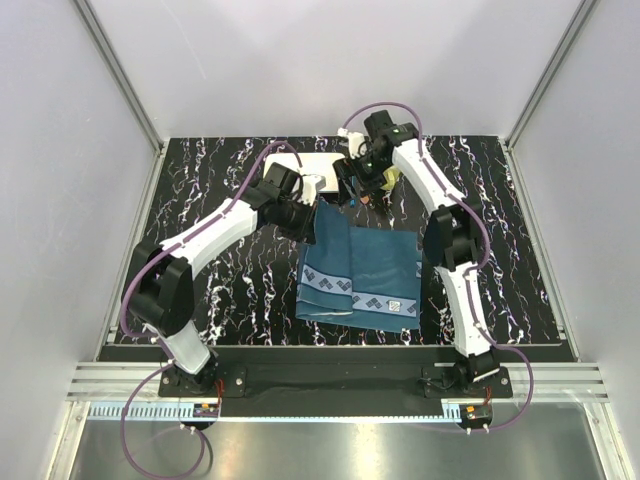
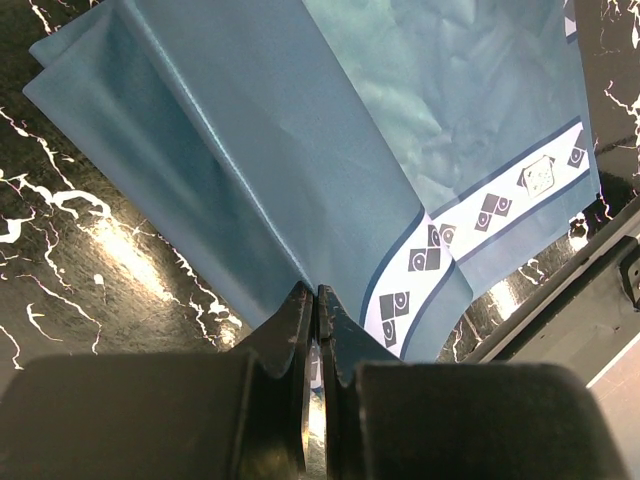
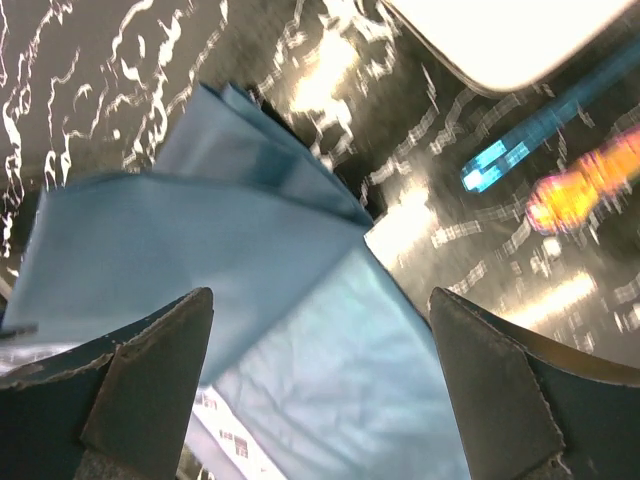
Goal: Set the dinner table for one person
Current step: Flatten out the napkin at the center of the board.
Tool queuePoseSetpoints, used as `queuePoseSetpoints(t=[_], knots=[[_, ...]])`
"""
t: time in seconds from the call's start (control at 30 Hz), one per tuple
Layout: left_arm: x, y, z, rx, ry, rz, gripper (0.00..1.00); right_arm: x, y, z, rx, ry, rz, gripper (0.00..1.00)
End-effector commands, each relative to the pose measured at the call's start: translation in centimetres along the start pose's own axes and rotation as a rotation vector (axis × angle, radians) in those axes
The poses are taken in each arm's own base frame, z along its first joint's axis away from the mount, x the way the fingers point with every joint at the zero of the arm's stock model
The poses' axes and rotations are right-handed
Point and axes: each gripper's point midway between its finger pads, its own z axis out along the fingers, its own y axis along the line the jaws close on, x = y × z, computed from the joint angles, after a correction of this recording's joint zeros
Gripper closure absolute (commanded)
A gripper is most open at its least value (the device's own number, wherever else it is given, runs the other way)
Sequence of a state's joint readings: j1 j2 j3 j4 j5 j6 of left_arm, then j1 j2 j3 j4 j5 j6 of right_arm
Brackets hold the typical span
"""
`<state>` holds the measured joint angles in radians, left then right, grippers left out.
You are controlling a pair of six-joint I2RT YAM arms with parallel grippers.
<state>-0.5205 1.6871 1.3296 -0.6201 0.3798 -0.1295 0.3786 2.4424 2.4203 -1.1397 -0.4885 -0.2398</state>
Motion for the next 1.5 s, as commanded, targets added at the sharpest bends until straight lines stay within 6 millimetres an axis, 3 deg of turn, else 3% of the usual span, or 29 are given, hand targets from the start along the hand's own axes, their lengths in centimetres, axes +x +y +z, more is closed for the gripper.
queuePoseSetpoints(t=[0.0,0.13,0.33,0.6,0.83,1.07,1.47], knots=[[-3.3,-0.5,-2.6,-0.011,-0.119,0.051,0.94,0.0,0.0,-3.1,0.034,-0.025,-0.020,0.04],[-3.4,0.1,-3.0,-0.030,-0.128,0.050,0.94,0.9,0.4,-4.7,0.005,-0.014,0.009,0.05],[-4.3,2.9,-4.7,-0.091,-0.146,0.009,0.94,3.1,1.3,-6.9,0.015,0.026,-0.023,0.05],[-6.9,7.4,-9.8,-0.223,-0.184,-0.005,0.94,8.4,0.7,-8.0,0.066,0.149,-0.055,0.06],[-6.2,9.4,-11.8,-0.293,-0.149,0.004,0.94,12.0,-0.2,-7.8,0.090,0.214,-0.024,0.08],[-4.5,10.9,-13.1,-0.377,-0.091,0.001,0.94,12.8,-0.8,-8.2,0.116,0.225,-0.021,0.09],[-1.8,15.7,-17.2,-0.626,-0.029,-0.028,0.94,13.1,-0.9,-8.4,0.123,0.227,-0.016,0.09]])
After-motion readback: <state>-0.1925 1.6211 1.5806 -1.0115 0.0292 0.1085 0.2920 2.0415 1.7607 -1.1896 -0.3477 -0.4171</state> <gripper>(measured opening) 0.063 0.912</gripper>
